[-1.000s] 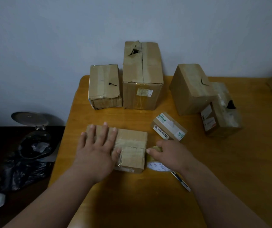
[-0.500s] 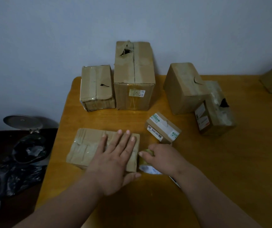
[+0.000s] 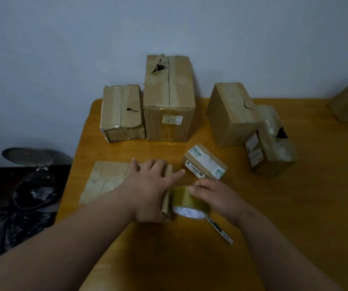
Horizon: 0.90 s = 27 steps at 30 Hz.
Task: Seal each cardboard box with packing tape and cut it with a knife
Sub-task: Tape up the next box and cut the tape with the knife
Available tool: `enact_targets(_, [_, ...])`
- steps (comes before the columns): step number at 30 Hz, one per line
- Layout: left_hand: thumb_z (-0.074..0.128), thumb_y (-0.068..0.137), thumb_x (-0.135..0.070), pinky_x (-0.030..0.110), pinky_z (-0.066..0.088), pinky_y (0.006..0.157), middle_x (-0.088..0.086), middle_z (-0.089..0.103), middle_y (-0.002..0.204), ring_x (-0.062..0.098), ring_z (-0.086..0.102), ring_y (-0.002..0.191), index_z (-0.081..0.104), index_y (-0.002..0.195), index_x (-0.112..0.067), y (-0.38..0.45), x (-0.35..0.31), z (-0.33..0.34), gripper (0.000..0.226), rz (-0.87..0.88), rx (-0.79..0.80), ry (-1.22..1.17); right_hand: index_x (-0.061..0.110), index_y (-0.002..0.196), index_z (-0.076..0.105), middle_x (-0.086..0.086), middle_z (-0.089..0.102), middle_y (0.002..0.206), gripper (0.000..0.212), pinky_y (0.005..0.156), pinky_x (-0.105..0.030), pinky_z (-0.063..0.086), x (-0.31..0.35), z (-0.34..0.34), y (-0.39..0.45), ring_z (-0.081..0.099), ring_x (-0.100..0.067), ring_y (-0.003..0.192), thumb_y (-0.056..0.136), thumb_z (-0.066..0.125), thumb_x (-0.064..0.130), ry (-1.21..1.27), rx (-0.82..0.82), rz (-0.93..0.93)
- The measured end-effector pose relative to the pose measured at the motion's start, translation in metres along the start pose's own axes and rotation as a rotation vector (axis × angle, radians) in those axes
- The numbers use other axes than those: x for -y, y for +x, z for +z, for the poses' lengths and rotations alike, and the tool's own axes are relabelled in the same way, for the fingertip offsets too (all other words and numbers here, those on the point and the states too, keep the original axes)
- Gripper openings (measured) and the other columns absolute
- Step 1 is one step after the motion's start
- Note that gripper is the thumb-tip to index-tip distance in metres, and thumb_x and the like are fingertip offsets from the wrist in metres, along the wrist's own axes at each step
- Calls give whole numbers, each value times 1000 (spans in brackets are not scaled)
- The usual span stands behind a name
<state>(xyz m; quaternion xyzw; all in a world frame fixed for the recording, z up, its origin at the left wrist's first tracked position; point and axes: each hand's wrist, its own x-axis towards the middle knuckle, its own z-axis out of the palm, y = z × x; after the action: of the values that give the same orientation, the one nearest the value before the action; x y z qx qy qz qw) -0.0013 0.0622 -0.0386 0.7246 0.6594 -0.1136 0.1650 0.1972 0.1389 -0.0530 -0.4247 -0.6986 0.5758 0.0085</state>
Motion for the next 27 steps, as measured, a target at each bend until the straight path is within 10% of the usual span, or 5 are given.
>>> enact_targets(5, [70, 54, -78, 50, 31, 115, -10, 12, 147, 23, 19, 139, 2, 144, -63, -27, 12, -28, 114, 33, -252, -530, -8, 120, 58, -32, 59, 119, 76, 97, -56, 42, 18, -43, -13, 56, -48, 110, 66, 79, 42, 693, 107, -218])
enact_targets(8, [87, 54, -57, 35, 39, 112, -13, 21, 135, 11, 30, 130, 20, 144, -59, -34, 6, -27, 112, 21, -288, -906, -2, 93, 69, -23, 67, 97, 52, 100, -55, 42, 43, -45, -11, 60, -41, 103, 69, 80, 43, 829, 206, -356])
enact_targets(11, [92, 59, -40, 34, 42, 110, -9, 25, 135, 8, 35, 127, 28, 143, -53, -40, 8, -15, 106, -13, -279, -1004, 11, 66, 64, -5, 60, 63, 31, 74, -36, 47, 65, -30, -7, 56, -25, 69, 79, 68, 39, 689, 158, -368])
enact_targets(17, [90, 56, -51, 12, 39, 101, -19, 20, 139, -1, 31, 128, 12, 136, -71, -75, 32, 17, 113, -79, -266, -1059, 13, 77, 62, 5, 60, 63, 50, 52, -13, 43, 91, -48, -10, 54, -8, 57, 71, 61, 63, -124, -70, -423])
enact_targets(27, [89, 63, -44, 16, 33, 106, -15, 3, 154, 14, 27, 138, -10, 143, -61, -98, 53, 24, 129, -169, -56, -960, 34, 69, 47, 5, 54, 89, 29, 71, -26, 42, 46, -22, 14, 52, -12, 82, 86, 66, 49, -495, -49, -77])
